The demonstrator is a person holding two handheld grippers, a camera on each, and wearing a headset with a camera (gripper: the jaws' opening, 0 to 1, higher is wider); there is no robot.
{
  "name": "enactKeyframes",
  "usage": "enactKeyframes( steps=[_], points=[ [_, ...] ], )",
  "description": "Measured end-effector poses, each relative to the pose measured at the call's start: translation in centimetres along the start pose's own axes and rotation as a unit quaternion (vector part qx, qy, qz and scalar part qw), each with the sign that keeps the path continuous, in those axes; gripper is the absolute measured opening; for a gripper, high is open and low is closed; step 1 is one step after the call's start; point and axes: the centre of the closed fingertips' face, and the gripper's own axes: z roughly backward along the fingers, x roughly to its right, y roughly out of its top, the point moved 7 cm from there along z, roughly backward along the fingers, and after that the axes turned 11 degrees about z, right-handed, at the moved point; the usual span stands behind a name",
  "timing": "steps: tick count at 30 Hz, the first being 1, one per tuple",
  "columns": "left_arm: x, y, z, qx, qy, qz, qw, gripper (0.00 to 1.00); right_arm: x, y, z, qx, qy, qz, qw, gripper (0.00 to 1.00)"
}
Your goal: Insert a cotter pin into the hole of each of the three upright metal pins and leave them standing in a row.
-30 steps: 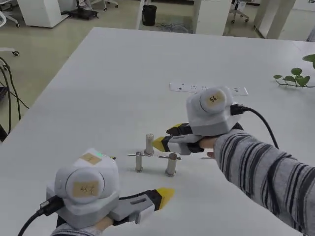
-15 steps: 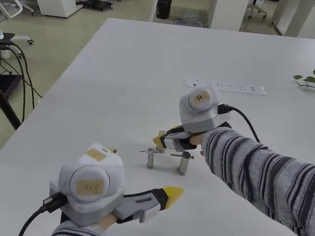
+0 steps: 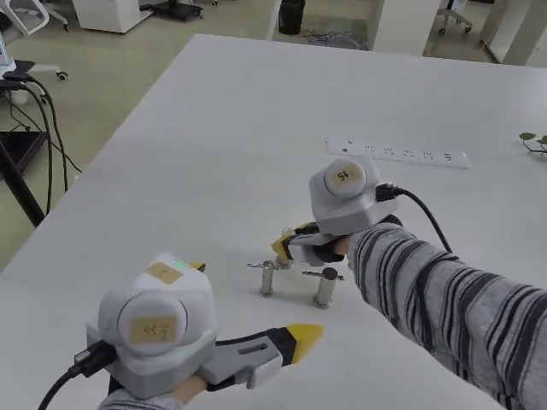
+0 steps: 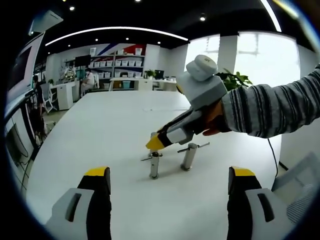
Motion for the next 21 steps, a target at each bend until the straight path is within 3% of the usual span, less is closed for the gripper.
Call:
enactKeyframes(
  steps=[13, 21],
  points=[
    [0.0, 0.0, 0.4, -0.003, 0.003, -0.005, 1.0, 0.96, 1.6, -1.3, 2.4, -0.022, -0.018, 0.006, 0.9996, 0.09],
    [0.3, 0.4, 0.6, -0.003, -0.001, -0.012, 0.9999, 0.97, 3.4, -4.1, 5.5, -0.038, -0.045, 0.003, 0.9983, 0.09]
  ],
)
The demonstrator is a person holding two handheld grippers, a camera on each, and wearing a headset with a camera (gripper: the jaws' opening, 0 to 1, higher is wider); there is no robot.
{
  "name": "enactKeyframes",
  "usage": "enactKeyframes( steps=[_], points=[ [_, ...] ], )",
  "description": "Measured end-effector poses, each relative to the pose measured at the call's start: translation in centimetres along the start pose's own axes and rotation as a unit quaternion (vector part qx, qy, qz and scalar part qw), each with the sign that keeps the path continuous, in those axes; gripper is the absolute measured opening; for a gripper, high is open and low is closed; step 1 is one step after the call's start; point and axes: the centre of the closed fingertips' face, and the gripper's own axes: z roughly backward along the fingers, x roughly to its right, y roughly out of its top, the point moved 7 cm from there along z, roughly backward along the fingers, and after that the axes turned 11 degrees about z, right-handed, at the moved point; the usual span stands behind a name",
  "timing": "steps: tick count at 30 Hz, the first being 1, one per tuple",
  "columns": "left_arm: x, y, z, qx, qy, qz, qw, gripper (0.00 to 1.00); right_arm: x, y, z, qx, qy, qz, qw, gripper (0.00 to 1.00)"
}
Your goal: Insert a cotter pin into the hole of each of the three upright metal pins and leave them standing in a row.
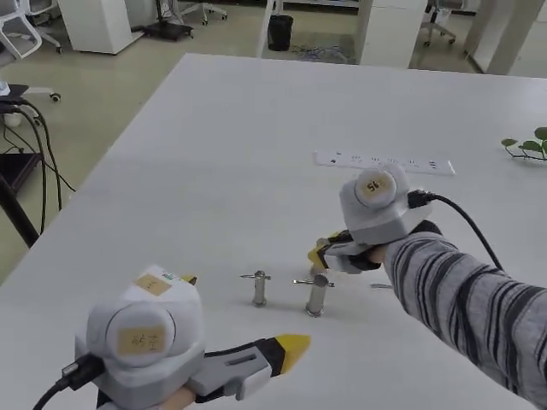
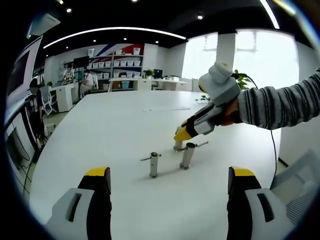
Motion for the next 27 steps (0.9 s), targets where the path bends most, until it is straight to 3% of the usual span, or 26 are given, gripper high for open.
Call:
enactKeyframes(
  steps=[12, 20, 27],
  points=[
    [0.4, 0.7, 0.2, 0.008, 0.003, -0.005, 1.0, 0.95, 0.8, -4.6, 3.8, -0.022, -0.014, -0.022, 0.9994, 0.09],
    [0.6, 0.9, 0.6, 0.01, 0.002, -0.007, 0.9999, 0.93, -0.5, -6.6, 6.2, -0.03, -0.012, -0.018, 0.9993, 0.09],
    [0.9, 0.6, 0.9, 0.007, 0.001, -0.01, 0.9999, 0.93, -2.3, -7.1, 7.2, -0.025, -0.007, -0.012, 0.9996, 0.09]
  ],
)
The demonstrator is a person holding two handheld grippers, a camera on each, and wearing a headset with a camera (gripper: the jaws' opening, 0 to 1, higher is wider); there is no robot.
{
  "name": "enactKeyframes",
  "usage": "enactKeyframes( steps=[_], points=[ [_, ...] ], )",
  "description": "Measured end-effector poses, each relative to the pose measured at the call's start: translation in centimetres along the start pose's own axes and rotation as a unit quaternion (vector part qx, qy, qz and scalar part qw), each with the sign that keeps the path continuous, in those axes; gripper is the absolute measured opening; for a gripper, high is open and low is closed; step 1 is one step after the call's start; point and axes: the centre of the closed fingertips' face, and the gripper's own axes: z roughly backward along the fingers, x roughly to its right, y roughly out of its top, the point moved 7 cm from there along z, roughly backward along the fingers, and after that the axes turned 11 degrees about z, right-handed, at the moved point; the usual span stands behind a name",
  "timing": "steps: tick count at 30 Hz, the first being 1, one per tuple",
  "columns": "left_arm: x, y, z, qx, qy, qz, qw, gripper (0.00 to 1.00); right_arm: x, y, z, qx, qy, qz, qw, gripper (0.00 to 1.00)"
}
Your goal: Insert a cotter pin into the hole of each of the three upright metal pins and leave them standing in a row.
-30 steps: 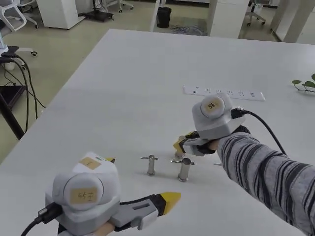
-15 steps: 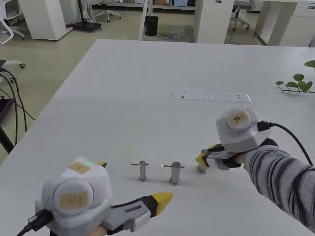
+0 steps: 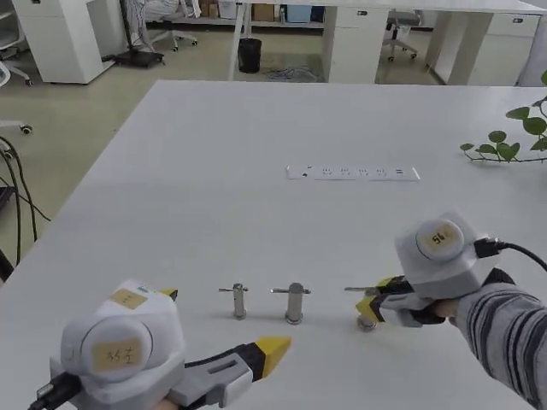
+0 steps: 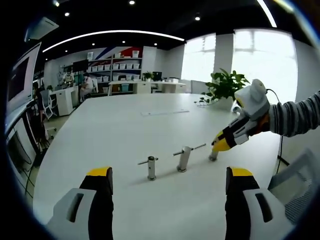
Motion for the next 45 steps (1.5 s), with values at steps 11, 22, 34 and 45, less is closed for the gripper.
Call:
enactKeyframes(
  steps=[11, 22, 34, 45],
  points=[
    [0.2, 0.1, 0.3, 0.003, -0.003, -0.003, 1.0, 0.91, -2.8, 0.4, -0.3, 0.01, 0.015, 0.005, 0.9998, 0.09],
    [0.2, 0.0, 0.4, 0.002, -0.005, -0.003, 1.0, 0.91, -4.2, 1.8, -0.9, 0.024, 0.003, -0.008, 0.9997, 0.09],
    [0.3, -0.1, 0.5, 0.002, -0.008, -0.003, 1.0, 0.9, -5.4, 1.7, -1.2, 0.027, 0.011, 0.005, 0.9996, 0.09],
    [0.7, -0.3, 0.3, -0.006, -0.014, -0.004, 0.9999, 0.9, -5.5, 1.5, -1.2, 0.037, 0.002, 0.023, 0.9991, 0.09]
  ],
)
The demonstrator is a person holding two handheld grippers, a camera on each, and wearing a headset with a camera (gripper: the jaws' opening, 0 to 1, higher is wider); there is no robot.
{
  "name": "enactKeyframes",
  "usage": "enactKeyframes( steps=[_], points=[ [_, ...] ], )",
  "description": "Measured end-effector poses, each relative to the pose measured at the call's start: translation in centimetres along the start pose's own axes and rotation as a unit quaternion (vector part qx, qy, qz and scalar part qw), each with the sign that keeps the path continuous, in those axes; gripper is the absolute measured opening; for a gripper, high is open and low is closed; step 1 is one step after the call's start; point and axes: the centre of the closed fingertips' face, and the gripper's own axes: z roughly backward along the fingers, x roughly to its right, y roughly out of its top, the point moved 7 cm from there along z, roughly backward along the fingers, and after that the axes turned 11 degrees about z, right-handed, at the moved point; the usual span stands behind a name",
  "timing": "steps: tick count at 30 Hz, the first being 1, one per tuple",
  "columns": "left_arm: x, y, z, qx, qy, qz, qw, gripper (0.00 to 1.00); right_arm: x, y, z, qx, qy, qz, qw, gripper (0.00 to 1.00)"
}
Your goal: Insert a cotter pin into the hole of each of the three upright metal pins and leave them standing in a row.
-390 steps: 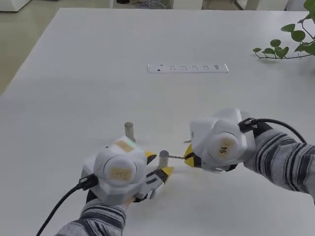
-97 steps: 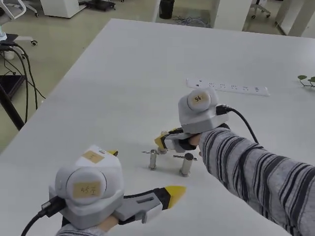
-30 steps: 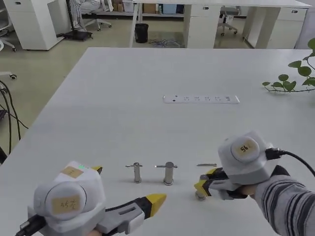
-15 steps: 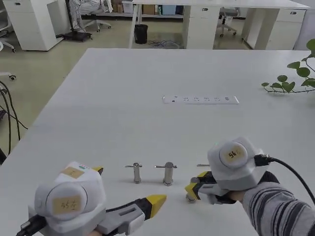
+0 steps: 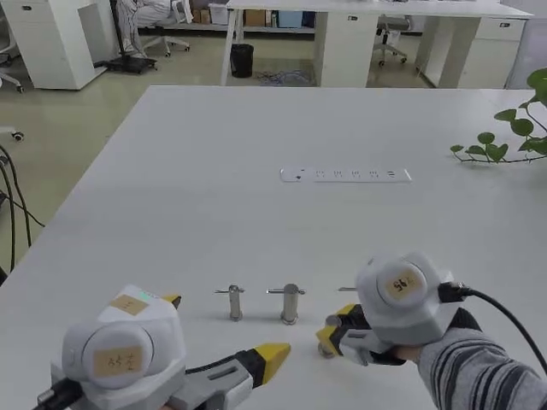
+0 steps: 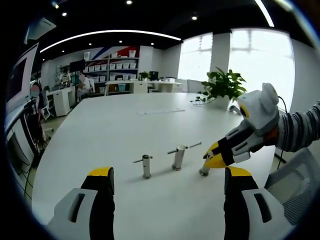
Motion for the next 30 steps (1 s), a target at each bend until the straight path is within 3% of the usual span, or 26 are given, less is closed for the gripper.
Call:
enactKeyframes(
  steps=[5, 10, 17, 22, 30],
  points=[
    [0.2, -0.1, 0.0, 0.001, -0.003, 0.004, 1.0, 0.9, 0.0, 0.0, 0.0, 0.005, -0.004, 0.007, 1.0, 0.1],
    [0.5, -0.1, -0.1, -0.001, -0.004, 0.0, 1.0, 0.91, -0.2, -0.5, 0.3, 0.003, 0.005, -0.01, 0.9999, 0.2],
    [0.4, -0.1, -0.1, -0.001, -0.005, 0.001, 1.0, 0.92, 0.0, -1.6, 1.5, 0.002, 0.024, -0.001, 0.9997, 0.25],
    [0.4, -0.3, -0.2, -0.006, -0.005, 0.002, 1.0, 0.94, 1.1, -2.4, 2.4, -0.011, 0.038, 0.021, 0.999, 0.25],
    [0.3, 0.0, -0.1, -0.003, -0.003, -0.009, 1.0, 0.95, 4.3, -3.0, 3.0, -0.044, 0.056, 0.062, 0.9955, 0.25]
  ],
)
